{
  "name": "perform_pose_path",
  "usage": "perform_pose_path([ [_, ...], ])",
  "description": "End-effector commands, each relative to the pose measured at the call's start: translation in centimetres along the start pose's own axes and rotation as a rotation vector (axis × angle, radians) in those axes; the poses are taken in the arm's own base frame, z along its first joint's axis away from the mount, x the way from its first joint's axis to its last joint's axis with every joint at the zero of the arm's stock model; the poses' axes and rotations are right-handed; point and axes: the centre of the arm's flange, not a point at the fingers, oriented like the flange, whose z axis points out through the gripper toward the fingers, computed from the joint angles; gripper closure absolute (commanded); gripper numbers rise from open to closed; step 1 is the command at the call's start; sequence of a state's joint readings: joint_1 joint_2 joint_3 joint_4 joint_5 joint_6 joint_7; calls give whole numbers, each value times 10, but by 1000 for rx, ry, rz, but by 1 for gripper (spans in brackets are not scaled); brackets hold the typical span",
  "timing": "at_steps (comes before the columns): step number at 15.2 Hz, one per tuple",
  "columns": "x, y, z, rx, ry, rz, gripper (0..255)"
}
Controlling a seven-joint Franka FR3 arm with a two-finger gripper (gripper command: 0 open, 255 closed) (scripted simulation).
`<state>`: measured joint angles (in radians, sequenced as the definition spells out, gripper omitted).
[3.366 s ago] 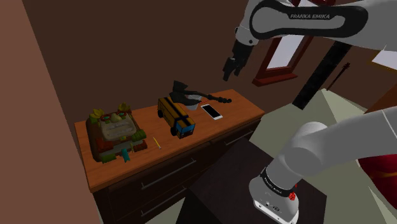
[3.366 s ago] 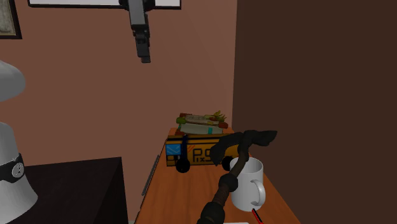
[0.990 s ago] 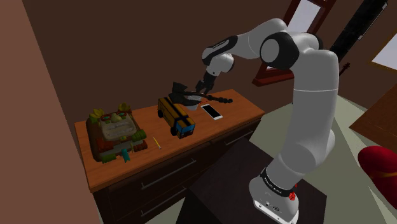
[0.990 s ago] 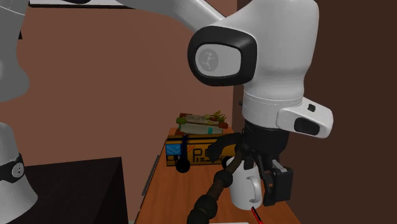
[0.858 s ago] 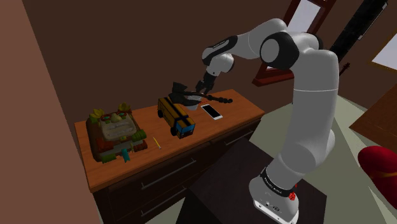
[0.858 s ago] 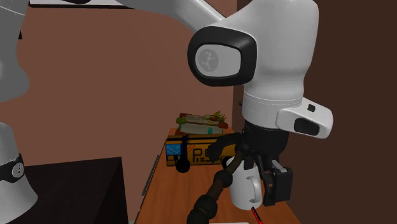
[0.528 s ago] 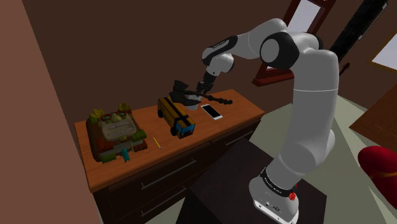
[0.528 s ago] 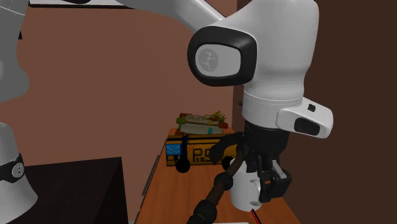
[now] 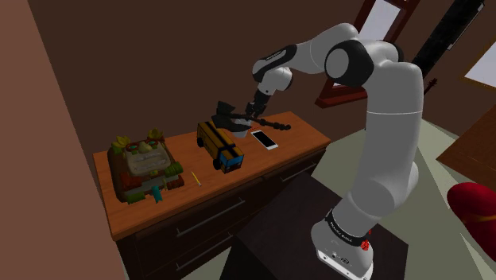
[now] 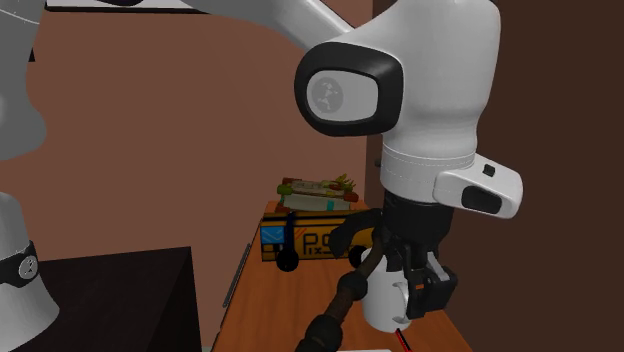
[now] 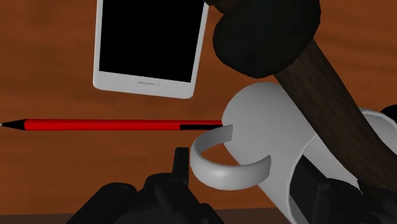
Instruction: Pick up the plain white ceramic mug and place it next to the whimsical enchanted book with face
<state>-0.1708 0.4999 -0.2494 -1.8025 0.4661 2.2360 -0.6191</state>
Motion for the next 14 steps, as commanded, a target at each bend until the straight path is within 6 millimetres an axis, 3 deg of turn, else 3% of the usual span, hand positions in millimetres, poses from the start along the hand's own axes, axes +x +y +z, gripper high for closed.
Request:
perform_pose_path([
  [1,1,-1,-6,0,1,0,255],
  [14,6,-17,-72,0,1,0,255],
])
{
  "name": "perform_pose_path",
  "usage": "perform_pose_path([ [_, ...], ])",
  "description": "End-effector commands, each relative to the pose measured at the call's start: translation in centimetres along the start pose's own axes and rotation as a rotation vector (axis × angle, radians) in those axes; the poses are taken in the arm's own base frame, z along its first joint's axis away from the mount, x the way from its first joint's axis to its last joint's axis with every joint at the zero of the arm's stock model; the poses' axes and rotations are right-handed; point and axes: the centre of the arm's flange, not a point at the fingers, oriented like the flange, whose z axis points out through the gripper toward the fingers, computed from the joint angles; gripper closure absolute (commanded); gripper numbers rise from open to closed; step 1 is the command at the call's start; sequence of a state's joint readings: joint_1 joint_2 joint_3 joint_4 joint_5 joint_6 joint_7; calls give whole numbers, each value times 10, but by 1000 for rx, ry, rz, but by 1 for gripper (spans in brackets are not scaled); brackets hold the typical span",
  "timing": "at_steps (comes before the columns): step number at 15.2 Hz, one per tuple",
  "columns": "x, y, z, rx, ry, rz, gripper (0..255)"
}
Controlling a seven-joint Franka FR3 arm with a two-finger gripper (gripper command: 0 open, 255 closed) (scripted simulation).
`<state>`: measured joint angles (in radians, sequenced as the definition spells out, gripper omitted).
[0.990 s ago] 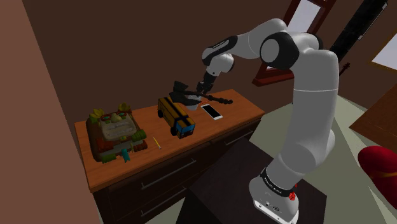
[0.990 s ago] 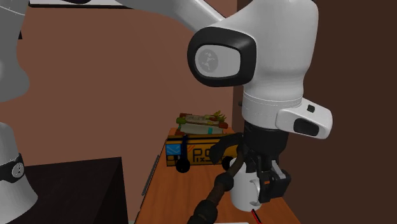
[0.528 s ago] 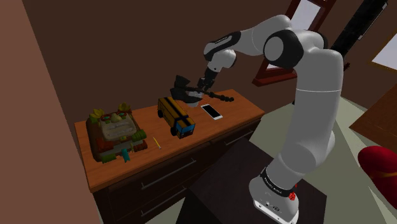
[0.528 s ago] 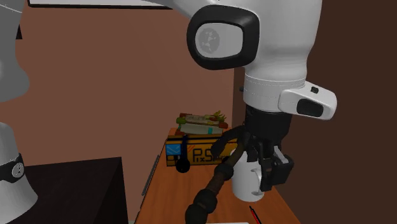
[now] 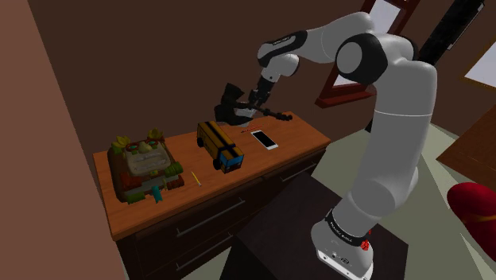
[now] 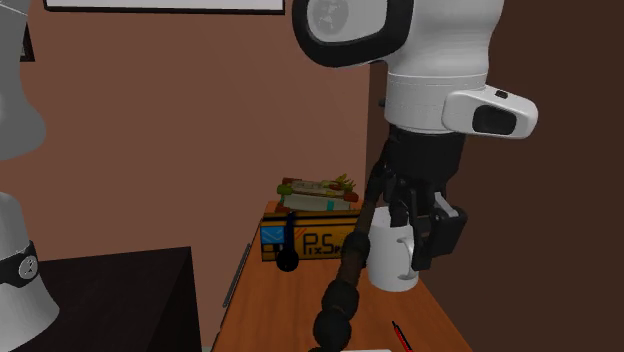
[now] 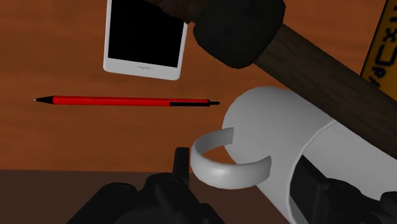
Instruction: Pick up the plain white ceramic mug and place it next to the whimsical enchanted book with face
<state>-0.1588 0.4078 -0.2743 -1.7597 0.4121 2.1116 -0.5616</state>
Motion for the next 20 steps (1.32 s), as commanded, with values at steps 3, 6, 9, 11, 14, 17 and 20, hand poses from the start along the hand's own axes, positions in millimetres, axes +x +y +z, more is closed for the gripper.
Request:
perform_pose_path([
  [3,1,-5,-21,0,0,0,255],
  [6,2,-9,-36,0,0,0,255],
  [9,4,-13,-52,0,0,0,255],
  [11,4,-15,-62,0,0,0,255],
  [14,6,-19,-77,0,0,0,255],
  [17,7,-22,-93,0,0,0,255],
  [20,8,-26,-108,0,0,0,255],
])
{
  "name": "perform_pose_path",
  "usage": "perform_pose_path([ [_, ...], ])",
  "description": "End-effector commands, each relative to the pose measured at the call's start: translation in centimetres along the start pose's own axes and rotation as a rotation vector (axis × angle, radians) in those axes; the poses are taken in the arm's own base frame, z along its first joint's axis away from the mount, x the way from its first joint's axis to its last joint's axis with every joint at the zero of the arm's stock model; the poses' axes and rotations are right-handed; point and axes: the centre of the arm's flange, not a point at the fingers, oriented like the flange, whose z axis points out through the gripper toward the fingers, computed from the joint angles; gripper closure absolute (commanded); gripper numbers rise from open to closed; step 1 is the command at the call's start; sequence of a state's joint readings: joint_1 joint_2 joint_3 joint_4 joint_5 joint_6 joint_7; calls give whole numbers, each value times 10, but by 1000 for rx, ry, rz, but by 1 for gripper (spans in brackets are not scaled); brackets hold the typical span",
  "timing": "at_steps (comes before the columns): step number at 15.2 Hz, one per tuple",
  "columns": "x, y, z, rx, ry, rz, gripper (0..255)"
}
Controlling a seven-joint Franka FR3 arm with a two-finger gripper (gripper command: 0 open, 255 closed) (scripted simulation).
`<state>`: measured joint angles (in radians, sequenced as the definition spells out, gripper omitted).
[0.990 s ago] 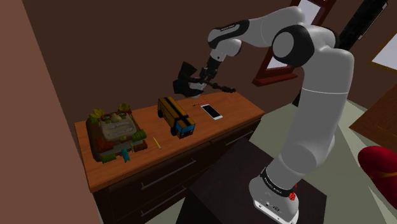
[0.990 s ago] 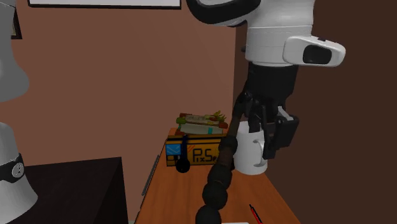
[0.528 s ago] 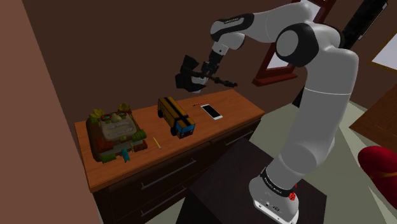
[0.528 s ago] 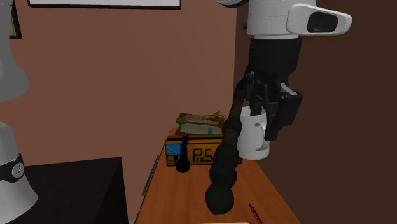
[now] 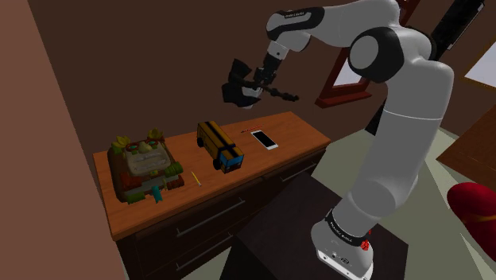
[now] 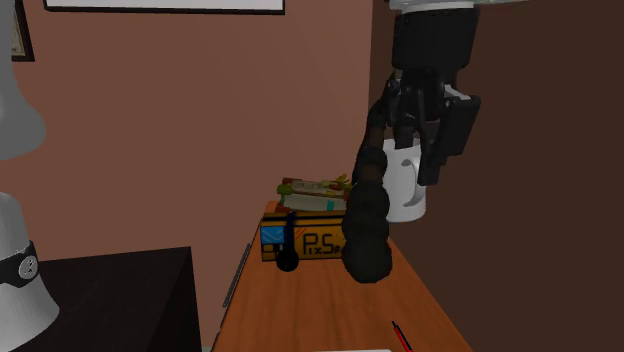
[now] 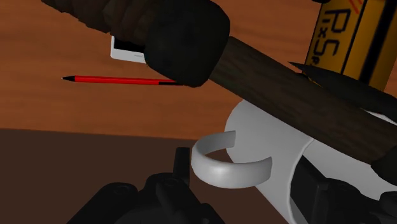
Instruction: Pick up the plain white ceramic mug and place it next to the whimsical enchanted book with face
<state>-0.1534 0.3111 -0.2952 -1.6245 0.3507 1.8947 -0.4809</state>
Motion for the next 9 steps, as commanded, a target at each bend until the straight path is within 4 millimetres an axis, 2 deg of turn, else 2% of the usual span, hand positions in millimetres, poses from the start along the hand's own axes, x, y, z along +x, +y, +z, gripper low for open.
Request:
perform_pose_path([
  [1,1,-2,-10,0,0,0,255],
  [4,2,-5,-25,0,0,0,255],
  [9,18,-67,-9,0,0,0,255],
])
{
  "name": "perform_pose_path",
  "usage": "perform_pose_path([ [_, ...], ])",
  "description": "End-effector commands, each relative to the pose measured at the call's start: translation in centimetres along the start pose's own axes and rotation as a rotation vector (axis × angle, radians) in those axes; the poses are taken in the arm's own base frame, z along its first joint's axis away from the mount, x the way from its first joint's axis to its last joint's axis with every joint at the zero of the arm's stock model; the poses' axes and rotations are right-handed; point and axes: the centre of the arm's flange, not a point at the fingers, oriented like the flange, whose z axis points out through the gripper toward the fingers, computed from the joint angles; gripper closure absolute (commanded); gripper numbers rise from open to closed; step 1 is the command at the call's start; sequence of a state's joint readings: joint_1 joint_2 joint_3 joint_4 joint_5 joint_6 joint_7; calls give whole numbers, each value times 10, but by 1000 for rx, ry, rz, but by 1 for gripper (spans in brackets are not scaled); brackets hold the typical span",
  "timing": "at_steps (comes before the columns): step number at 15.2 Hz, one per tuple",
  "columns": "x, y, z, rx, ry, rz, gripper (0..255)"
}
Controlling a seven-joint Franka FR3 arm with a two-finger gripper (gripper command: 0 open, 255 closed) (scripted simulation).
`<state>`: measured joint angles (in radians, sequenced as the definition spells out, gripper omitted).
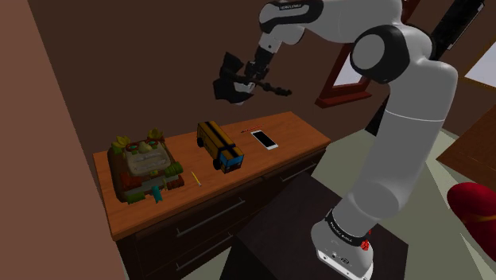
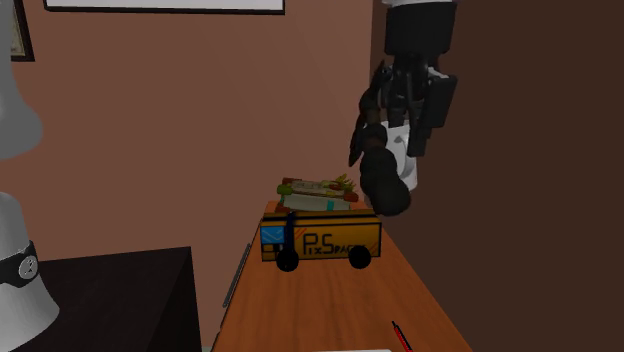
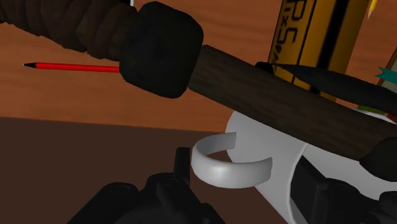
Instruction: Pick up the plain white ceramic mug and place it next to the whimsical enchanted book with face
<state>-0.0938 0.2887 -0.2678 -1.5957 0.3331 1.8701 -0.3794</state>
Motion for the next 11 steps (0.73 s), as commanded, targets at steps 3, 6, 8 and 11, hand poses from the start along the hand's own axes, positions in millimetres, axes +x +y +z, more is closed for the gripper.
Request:
perform_pose_path([
  [3,12,-48,11,0,1,1,255],
  [6,21,-85,20,0,1,1,255],
  [8,28,-110,27,0,1,1,255],
  [11,37,-147,36,0,1,1,255],
])
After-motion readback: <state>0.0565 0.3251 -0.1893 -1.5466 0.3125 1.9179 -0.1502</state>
